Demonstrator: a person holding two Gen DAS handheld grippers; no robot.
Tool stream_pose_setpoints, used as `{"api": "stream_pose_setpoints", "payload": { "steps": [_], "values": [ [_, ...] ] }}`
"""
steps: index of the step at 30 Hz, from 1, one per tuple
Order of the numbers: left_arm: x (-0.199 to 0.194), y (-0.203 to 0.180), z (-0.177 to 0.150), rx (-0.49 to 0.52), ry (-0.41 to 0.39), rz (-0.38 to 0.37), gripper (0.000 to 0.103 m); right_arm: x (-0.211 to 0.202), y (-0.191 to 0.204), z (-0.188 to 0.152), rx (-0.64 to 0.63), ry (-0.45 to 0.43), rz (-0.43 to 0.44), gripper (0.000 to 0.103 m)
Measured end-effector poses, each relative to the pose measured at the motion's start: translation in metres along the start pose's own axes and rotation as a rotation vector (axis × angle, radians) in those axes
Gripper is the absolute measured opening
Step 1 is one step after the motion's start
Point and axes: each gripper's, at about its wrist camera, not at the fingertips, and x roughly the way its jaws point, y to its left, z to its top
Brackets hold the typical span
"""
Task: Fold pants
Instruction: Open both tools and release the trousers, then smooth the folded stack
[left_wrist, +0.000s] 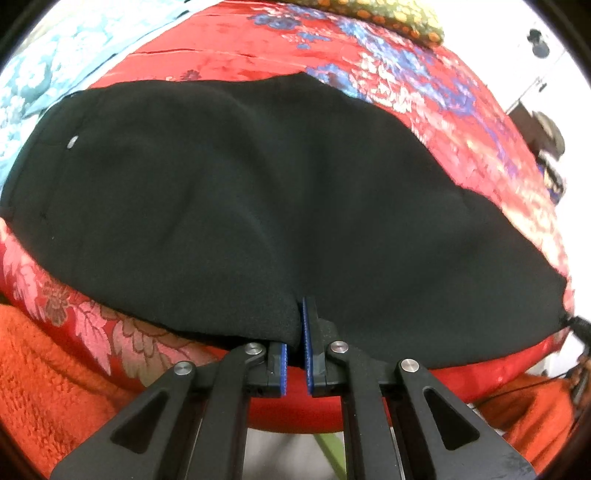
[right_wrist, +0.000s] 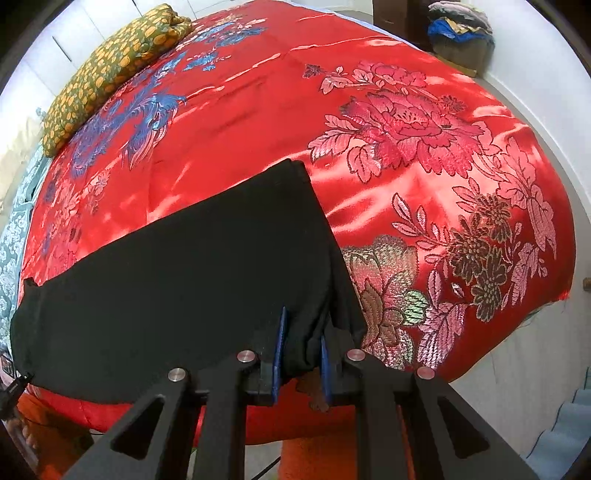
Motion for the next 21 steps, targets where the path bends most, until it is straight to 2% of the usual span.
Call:
{"api": "stream_pose_setpoints", "payload": {
  "steps": [2, 3, 4, 5, 6, 7, 8, 9, 12, 13, 15, 17, 20, 21],
  "values": [
    [0.003, -0.005, 0.001, 0.007, 0.003, 0.017, 0.015, 0.0, 0.0, 0.0, 0.005, 0.003, 0.001, 0.017],
    [0.002, -0.007, 0.001, 0.015, 0.007, 0.031, 0.023, 0.0, -0.001, 0.001, 0.008, 0.005, 0.01, 0.019],
    [0.001, -0.008, 0.0, 0.023, 0.014, 0.051, 0.052, 0.0, -0.002, 0.001, 0.014, 0.007, 0.028, 0.025],
    [-0.002, -0.009, -0.001, 0.027, 0.021, 0.072, 0.08, -0.002, -0.003, 0.002, 0.02, 0.006, 0.051, 0.038],
    [-0.007, -0.008, -0.003, 0.021, 0.026, 0.087, 0.084, -0.005, -0.005, 0.002, 0.029, -0.003, 0.095, 0.047],
    [-0.016, -0.006, -0.007, 0.016, 0.031, 0.087, 0.084, -0.011, -0.006, 0.002, 0.036, -0.022, 0.121, 0.066],
    [-0.023, -0.004, -0.011, 0.015, 0.043, 0.074, 0.084, -0.022, -0.007, 0.002, 0.041, -0.067, 0.095, 0.086],
    [-0.03, -0.001, -0.015, 0.012, 0.051, 0.065, 0.084, -0.031, -0.008, 0.001, 0.043, -0.103, 0.07, 0.092],
    [-0.062, 0.011, -0.025, -0.016, 0.024, 0.019, 0.084, -0.065, -0.013, -0.004, 0.055, -0.239, 0.007, 0.095],
    [-0.07, 0.015, -0.022, -0.021, -0.005, 0.023, 0.084, -0.075, -0.01, -0.006, 0.035, -0.274, -0.032, 0.095],
    [-0.081, 0.025, -0.003, -0.026, -0.083, 0.058, 0.087, -0.086, 0.007, -0.008, -0.033, -0.311, -0.052, 0.095],
    [-0.073, 0.03, 0.02, -0.009, -0.115, 0.087, 0.089, -0.085, 0.03, -0.008, -0.101, -0.311, -0.039, 0.095],
    [-0.04, 0.024, 0.049, 0.074, -0.083, 0.098, 0.089, -0.069, 0.072, -0.008, -0.196, -0.267, 0.006, 0.095],
    [-0.023, 0.019, 0.053, 0.14, -0.044, 0.142, 0.089, -0.06, 0.087, -0.01, -0.227, -0.245, 0.016, 0.095]
  ]
}}
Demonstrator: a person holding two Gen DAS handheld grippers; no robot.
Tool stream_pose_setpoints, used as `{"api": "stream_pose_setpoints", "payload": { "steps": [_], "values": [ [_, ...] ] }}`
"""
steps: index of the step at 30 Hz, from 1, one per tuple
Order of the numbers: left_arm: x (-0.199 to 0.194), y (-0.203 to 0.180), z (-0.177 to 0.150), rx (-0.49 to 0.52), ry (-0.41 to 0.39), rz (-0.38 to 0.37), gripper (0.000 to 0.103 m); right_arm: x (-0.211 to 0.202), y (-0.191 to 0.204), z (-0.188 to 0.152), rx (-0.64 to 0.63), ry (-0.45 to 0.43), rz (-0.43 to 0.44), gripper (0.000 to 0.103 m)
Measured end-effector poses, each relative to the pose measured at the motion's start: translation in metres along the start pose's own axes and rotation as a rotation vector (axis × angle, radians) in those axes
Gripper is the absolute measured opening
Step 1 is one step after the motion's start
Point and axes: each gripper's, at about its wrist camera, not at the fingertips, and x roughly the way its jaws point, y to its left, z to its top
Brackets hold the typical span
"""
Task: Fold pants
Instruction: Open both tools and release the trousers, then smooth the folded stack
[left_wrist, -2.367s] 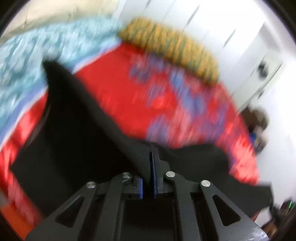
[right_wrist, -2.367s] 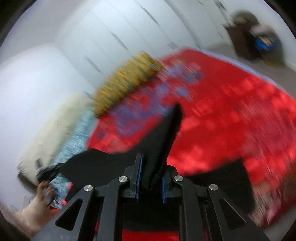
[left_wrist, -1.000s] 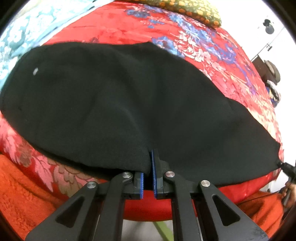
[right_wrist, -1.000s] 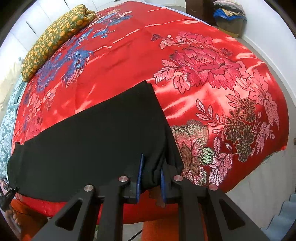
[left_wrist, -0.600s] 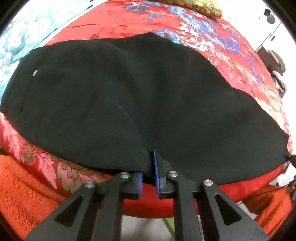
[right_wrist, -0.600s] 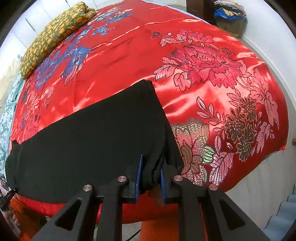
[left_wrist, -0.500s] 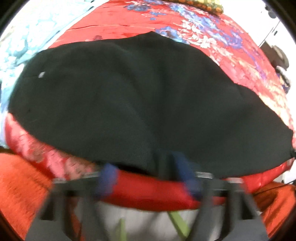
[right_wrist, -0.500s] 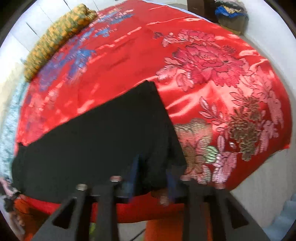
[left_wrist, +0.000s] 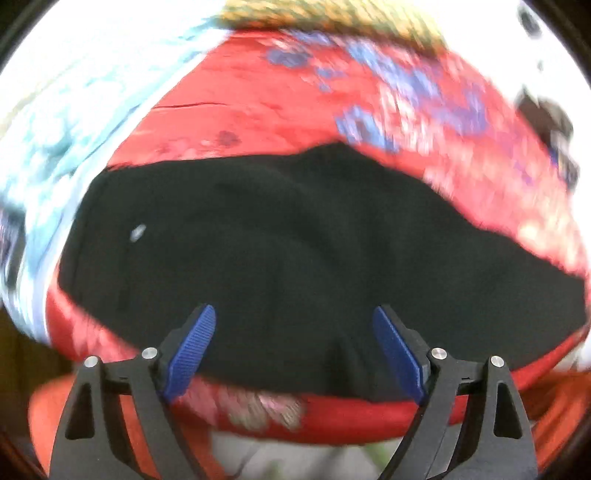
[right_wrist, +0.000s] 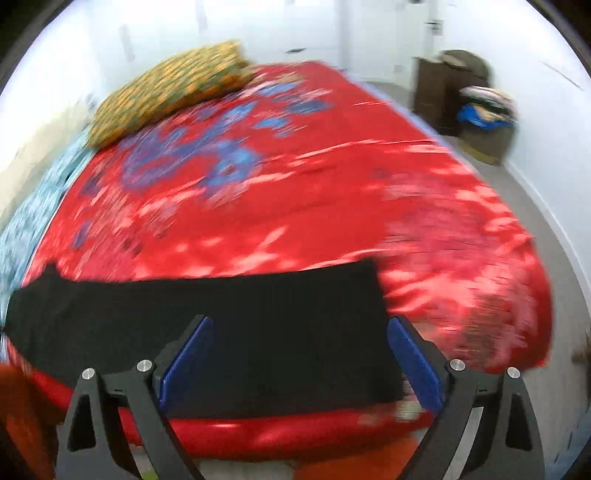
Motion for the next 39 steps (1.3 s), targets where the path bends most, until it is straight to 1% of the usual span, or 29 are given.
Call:
{"api": "stream_pose_setpoints", "payload": {
  "steps": [1, 2, 3, 5, 6, 7, 8, 9, 12, 13, 14, 15, 16, 18, 20, 21, 22, 23, 25, 26, 29, 31, 33, 34, 35, 36, 37, 38, 39],
  "values": [
    [0.014, -0.004, 0.0, 0.061, 0.036, 0.054, 0.088, 0.013, 0.015, -0.002, -0.026, 0.035, 0.013, 0.095],
    [0.03, -0.006, -0.005, 0.131, 0.086, 0.134, 0.084, 0.024, 0.023, -0.006, -0.04, 0.062, 0.017, 0.095],
    [0.047, -0.003, -0.015, 0.19, 0.144, 0.219, 0.084, 0.039, 0.031, -0.012, -0.051, 0.099, 0.015, 0.095],
    [0.042, 0.012, -0.021, 0.152, 0.128, 0.187, 0.089, 0.067, 0.036, -0.026, -0.05, 0.183, -0.019, 0.095],
    [0.037, 0.023, -0.02, 0.114, 0.142, 0.191, 0.091, 0.08, 0.036, -0.034, -0.053, 0.225, -0.043, 0.097],
    [0.033, 0.03, -0.02, 0.094, 0.138, 0.193, 0.092, 0.08, 0.038, -0.037, -0.061, 0.2, -0.055, 0.103],
    [0.029, 0.037, -0.02, 0.07, 0.125, 0.192, 0.095, 0.079, 0.039, -0.036, -0.066, 0.191, -0.064, 0.103],
    [0.027, 0.04, -0.019, 0.051, 0.115, 0.191, 0.095, 0.081, 0.037, -0.035, -0.06, 0.202, -0.061, 0.103],
    [0.01, 0.059, -0.016, -0.04, 0.036, 0.225, 0.094, 0.081, 0.029, -0.035, -0.026, 0.2, -0.038, 0.103],
    [0.005, 0.066, -0.014, -0.075, 0.012, 0.212, 0.094, 0.082, 0.028, -0.034, -0.022, 0.198, -0.039, 0.103],
    [0.002, 0.071, -0.009, -0.111, -0.008, 0.18, 0.094, 0.082, 0.028, -0.034, -0.022, 0.195, -0.044, 0.103],
    [0.003, 0.073, -0.004, -0.124, -0.016, 0.157, 0.094, 0.082, 0.028, -0.035, -0.025, 0.19, -0.052, 0.103],
    [0.004, 0.073, 0.003, -0.125, -0.031, 0.131, 0.094, 0.083, 0.029, -0.036, -0.027, 0.183, -0.057, 0.103],
    [0.015, 0.068, 0.013, -0.094, -0.061, 0.114, 0.095, 0.082, 0.029, -0.037, -0.019, 0.163, -0.057, 0.103],
    [0.033, 0.065, 0.02, -0.062, -0.039, 0.155, 0.097, 0.085, 0.034, -0.035, -0.014, 0.147, -0.051, 0.103],
    [0.049, 0.071, 0.021, -0.071, 0.007, 0.211, 0.097, 0.084, 0.033, -0.037, -0.013, 0.13, -0.045, 0.103],
    [0.052, 0.075, 0.014, -0.084, 0.02, 0.225, 0.098, 0.083, 0.032, -0.038, -0.014, 0.119, -0.042, 0.103],
    [0.056, 0.083, 0.01, -0.122, 0.012, 0.222, 0.101, 0.082, 0.033, -0.039, -0.015, 0.107, -0.04, 0.103],
    [0.046, 0.089, 0.005, -0.19, -0.005, 0.219, 0.098, 0.078, 0.032, -0.04, -0.022, 0.091, -0.034, 0.103],
    [0.038, 0.088, 0.005, -0.213, -0.025, 0.193, 0.098, 0.074, 0.031, -0.04, -0.018, 0.074, -0.031, 0.103],
    [0.015, 0.068, 0.005, -0.209, -0.112, 0.1, 0.099, 0.058, 0.026, -0.04, 0.001, 0.007, -0.015, 0.103],
    [0.006, 0.04, 0.006, -0.149, -0.151, 0.044, 0.099, 0.049, 0.028, -0.038, -0.019, -0.036, -0.017, 0.103],
    [0.01, -0.001, 0.009, -0.06, -0.151, -0.021, 0.099, 0.051, 0.031, -0.035, -0.037, -0.037, -0.014, 0.103],
    [0.013, -0.015, 0.008, -0.028, -0.142, -0.036, 0.099, 0.057, 0.033, -0.035, -0.045, -0.016, -0.023, 0.103],
    [0.021, -0.038, 0.008, 0.029, -0.124, -0.045, 0.099, 0.063, 0.034, -0.035, -0.052, 0.008, -0.037, 0.103],
    [0.027, -0.052, 0.009, 0.066, -0.116, -0.046, 0.099, 0.076, 0.036, -0.036, -0.061, 0.063, -0.063, 0.103],
    [0.037, -0.071, 0.008, 0.12, -0.107, -0.042, 0.099, 0.082, 0.036, -0.037, -0.059, 0.079, -0.066, 0.103],
    [0.042, -0.082, 0.006, 0.152, -0.1, -0.034, 0.099, 0.081, 0.036, -0.037, -0.047, 0.051, -0.064, 0.103],
    [0.053, -0.096, 0.004, 0.197, -0.081, -0.005, 0.099, 0.08, 0.034, -0.037, -0.039, 0.048, -0.061, 0.103]
  ]
}}
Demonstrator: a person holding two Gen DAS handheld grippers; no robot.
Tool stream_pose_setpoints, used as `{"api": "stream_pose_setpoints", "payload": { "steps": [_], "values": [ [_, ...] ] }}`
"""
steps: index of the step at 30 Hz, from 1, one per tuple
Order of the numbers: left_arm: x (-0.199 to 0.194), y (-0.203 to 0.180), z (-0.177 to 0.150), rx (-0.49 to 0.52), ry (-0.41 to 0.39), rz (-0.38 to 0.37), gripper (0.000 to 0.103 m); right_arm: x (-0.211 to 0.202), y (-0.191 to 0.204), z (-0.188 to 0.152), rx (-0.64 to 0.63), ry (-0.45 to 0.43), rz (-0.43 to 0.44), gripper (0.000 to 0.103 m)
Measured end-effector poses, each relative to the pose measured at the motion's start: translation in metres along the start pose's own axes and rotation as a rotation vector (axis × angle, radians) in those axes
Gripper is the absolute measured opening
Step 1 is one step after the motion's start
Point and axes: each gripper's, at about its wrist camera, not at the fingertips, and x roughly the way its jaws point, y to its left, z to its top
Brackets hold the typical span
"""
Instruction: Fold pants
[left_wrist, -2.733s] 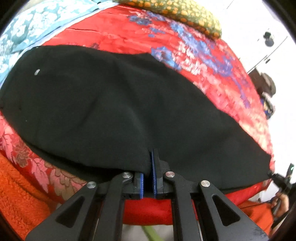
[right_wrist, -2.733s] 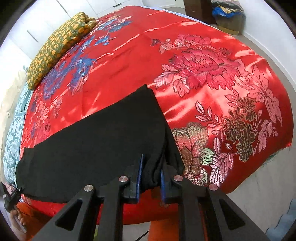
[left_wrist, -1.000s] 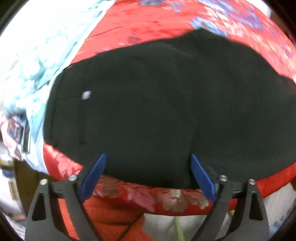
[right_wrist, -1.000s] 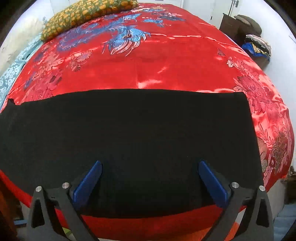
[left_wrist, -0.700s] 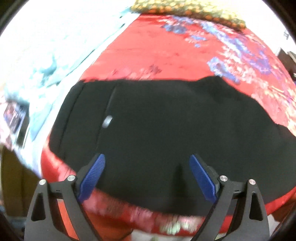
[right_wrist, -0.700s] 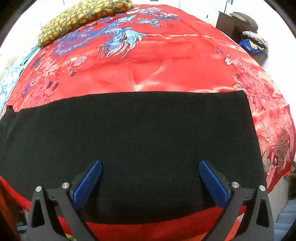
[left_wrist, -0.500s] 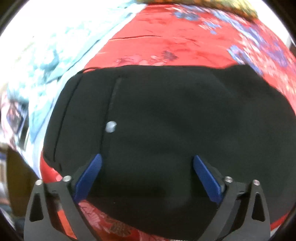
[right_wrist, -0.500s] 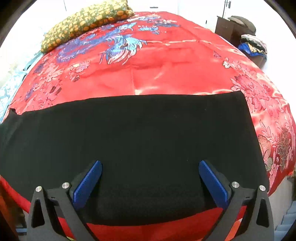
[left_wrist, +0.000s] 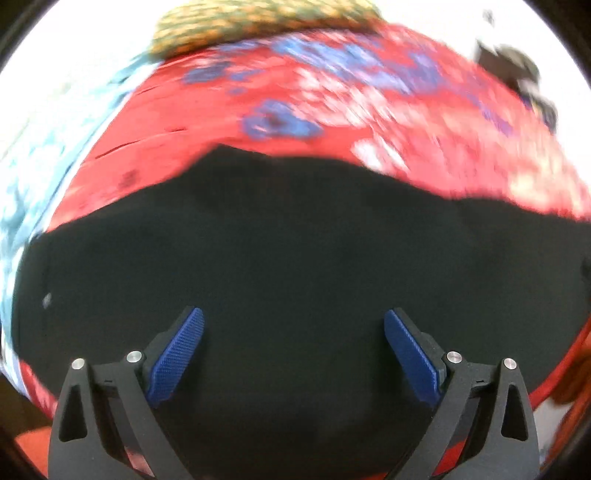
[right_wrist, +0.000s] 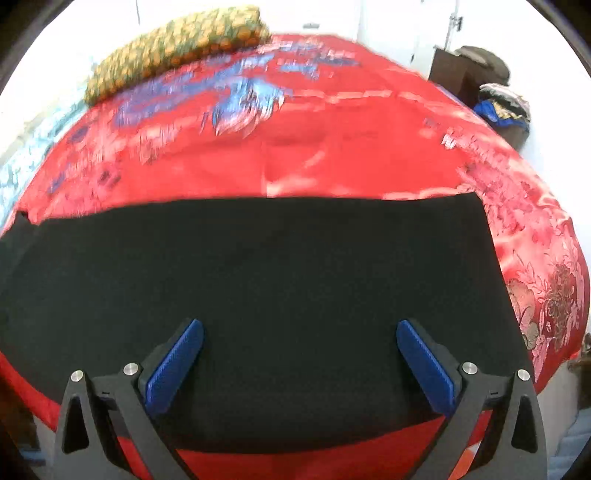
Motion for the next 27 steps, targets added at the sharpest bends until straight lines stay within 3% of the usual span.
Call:
{"api": "stream_pose_setpoints", "payload": {
  "steps": [2, 6, 10, 15, 22, 24, 26, 27],
  "values": [
    [0.012, -0.01, -0.003, 0.019, 0.001, 0.039, 0.103, 0.0, 0.0, -0.001, 0.0, -0.009, -0.002, 0.103],
    [0.02, 0.01, -0.005, -0.097, 0.005, -0.054, 0.103, -0.001, 0.0, -0.006, 0.008, -0.044, -0.007, 0.103],
    [0.021, 0.007, -0.007, -0.066, 0.002, -0.041, 0.102, -0.001, 0.001, -0.012, -0.024, -0.103, 0.001, 0.103],
    [0.018, 0.0, -0.012, -0.062, -0.022, -0.019, 0.102, -0.001, -0.005, -0.005, -0.028, -0.072, 0.037, 0.103],
    [0.02, 0.001, -0.011, -0.062, -0.019, -0.021, 0.102, -0.001, -0.047, 0.007, 0.084, -0.094, 0.091, 0.102],
    [0.02, 0.001, -0.01, -0.062, -0.021, -0.02, 0.102, 0.002, -0.072, 0.016, 0.157, -0.1, 0.128, 0.097],
    [0.02, 0.001, -0.011, -0.061, -0.021, -0.02, 0.102, 0.0, -0.096, 0.028, 0.21, -0.106, 0.173, 0.082],
    [0.02, 0.001, -0.011, -0.062, -0.021, -0.021, 0.102, -0.005, -0.112, 0.036, 0.242, -0.12, 0.221, 0.08]
  ]
}}
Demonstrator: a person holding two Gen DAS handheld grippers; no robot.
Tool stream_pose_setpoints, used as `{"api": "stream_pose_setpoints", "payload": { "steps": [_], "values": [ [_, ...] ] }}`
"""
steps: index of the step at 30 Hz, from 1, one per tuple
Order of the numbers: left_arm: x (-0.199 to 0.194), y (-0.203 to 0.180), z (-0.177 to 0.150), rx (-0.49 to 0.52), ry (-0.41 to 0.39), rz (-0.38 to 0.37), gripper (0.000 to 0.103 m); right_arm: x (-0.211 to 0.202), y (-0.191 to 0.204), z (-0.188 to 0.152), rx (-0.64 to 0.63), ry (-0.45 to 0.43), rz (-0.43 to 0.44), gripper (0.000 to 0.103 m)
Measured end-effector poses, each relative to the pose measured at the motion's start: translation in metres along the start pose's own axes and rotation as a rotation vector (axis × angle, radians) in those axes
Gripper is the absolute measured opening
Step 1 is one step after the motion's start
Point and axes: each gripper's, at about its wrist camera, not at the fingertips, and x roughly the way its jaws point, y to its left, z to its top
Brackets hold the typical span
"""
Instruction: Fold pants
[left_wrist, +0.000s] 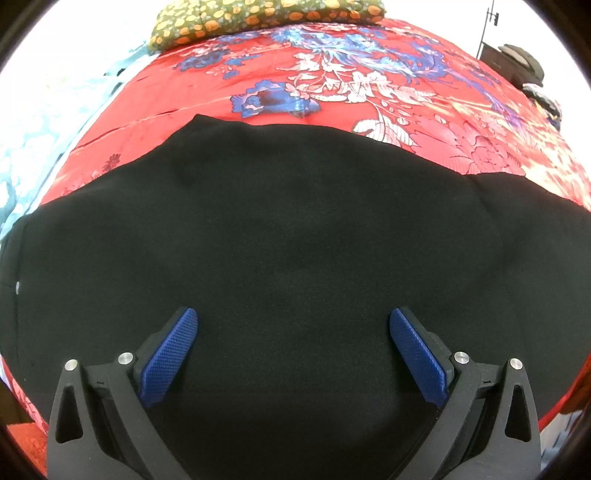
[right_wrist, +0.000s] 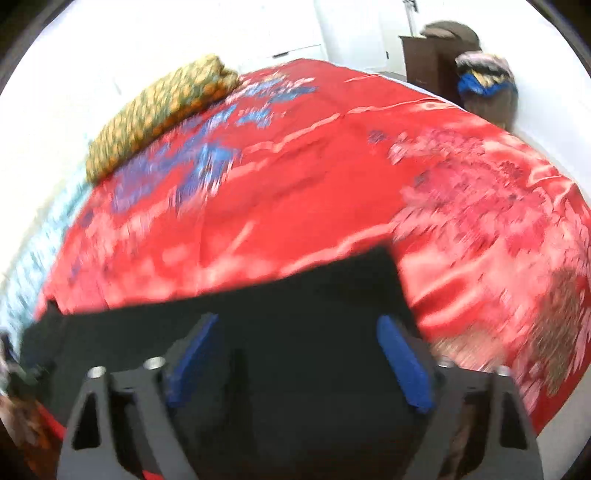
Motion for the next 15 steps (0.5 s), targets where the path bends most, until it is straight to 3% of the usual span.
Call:
{"api": "stream_pose_setpoints", "payload": {
  "steps": [3, 6, 9, 11, 15],
  "values": [
    [0.0, 0.0, -0.001, 0.0, -0.006, 0.001, 0.102, -0.02, -0.03, 0.027, 0.047, -0.021, 0.066, 0.081],
    [0.0, -0.001, -0.003, -0.003, -0.02, 0.006, 0.102, -0.024, -0.065, 0.047, 0.073, 0.08, 0.151, 0.078],
    [-0.001, -0.002, -0.003, -0.008, -0.026, 0.011, 0.102, -0.007, -0.075, 0.047, 0.011, 0.257, 0.236, 0.063],
    [0.0, -0.003, -0.003, -0.01, -0.024, 0.014, 0.102, 0.001, -0.072, 0.038, -0.019, 0.323, 0.274, 0.051],
    [0.0, -0.003, -0.001, -0.01, -0.012, 0.016, 0.102, 0.021, -0.068, 0.027, -0.063, 0.4, 0.296, 0.041]
  ]
}}
